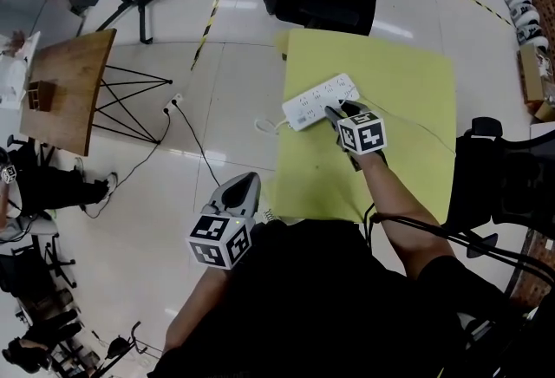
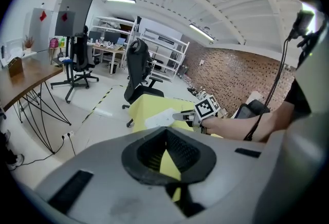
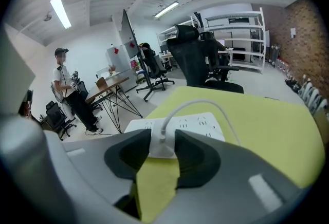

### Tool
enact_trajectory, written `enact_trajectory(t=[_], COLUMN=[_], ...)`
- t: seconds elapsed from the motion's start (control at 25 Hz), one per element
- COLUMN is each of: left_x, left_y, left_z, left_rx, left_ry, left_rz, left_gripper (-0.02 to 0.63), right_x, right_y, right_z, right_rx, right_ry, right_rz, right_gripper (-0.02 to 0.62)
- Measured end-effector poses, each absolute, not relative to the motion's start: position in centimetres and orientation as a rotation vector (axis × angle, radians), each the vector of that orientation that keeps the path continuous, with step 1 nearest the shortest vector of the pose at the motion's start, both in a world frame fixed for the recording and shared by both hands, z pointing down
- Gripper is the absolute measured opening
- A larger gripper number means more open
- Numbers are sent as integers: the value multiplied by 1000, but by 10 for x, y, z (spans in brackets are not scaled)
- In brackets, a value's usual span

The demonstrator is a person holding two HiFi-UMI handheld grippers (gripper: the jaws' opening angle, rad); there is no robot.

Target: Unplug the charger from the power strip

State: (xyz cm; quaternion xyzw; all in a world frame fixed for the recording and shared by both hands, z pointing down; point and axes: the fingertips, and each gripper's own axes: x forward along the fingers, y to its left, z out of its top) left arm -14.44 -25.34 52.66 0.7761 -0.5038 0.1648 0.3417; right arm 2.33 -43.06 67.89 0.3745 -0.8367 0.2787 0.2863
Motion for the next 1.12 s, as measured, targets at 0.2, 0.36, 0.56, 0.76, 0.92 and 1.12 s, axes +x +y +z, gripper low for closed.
enact_trajectory(t=[0.2,0.36,0.56,0.76,0.92,1.12], left_x=[-147,-149,-151,-151,-151,-149], left_y=[-252,-252,-249,-246,-242,-226], left_z=[523,522,518,515,513,513], left_rx=[2038,2065,2113,2179,2228,2283], left_ry=[-1305,-1284,-1236,-1158,-1087,-979], left_rz=[403,379,350,334,328,346], left_gripper=[4,3,4,5,3,4], right_x=[22,27,32,37,51,72], right_y=[-433,-427,-409,-381,-350,-293], right_z=[661,649,633,624,640,665], right_rx=[1025,1048,1088,1137,1177,1233], right_ry=[-2251,-2249,-2240,-2220,-2144,-2013], right_rz=[701,696,688,708,795,869], right_gripper=[140,140,140,140,140,140])
